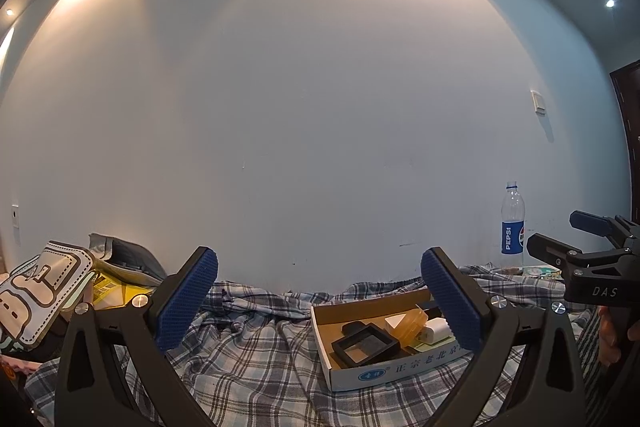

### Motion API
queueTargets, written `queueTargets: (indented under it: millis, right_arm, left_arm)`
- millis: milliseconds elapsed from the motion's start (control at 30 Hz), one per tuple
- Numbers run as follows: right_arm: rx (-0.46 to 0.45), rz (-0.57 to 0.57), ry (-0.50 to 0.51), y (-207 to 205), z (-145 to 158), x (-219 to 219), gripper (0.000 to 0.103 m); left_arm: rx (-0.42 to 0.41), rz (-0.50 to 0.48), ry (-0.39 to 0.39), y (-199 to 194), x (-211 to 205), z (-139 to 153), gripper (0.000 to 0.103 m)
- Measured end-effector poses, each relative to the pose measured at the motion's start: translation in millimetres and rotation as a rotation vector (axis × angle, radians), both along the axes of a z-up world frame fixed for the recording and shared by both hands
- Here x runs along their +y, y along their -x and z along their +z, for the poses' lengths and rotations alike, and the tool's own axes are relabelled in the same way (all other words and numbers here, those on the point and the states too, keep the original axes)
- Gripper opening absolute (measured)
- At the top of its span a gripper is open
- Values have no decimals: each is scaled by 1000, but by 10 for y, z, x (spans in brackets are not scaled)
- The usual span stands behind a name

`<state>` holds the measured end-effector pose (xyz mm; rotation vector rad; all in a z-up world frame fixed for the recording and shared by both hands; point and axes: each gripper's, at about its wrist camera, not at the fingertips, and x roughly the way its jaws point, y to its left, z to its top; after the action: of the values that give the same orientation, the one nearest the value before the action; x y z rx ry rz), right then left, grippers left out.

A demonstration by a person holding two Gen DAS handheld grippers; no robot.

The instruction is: Organize rigid objects

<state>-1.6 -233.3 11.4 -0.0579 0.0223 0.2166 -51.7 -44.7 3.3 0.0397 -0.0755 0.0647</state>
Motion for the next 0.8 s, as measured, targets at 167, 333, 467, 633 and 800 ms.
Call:
queueTargets:
  millis: [167, 333, 467, 633, 800]
  right_arm:
    - [1, 0, 2, 0, -3, 6, 103]
    - [2, -1, 1, -3, -8, 5, 103]
    - [3, 0, 1, -3, -7, 3, 103]
    - [4, 1, -1, -5, -9, -2, 103]
    - [3, 0, 0, -4, -9, -1, 103]
  left_arm:
    - [-2, -4, -3, -6, 5, 17, 103]
    - [3, -4, 1, -9, 7, 18, 103]
    - [-1, -4, -3, -1, 3, 15, 103]
    - [-6, -3, -13, -9, 3, 12, 103]
    - [-6, -3, -13, -8, 1, 6, 103]
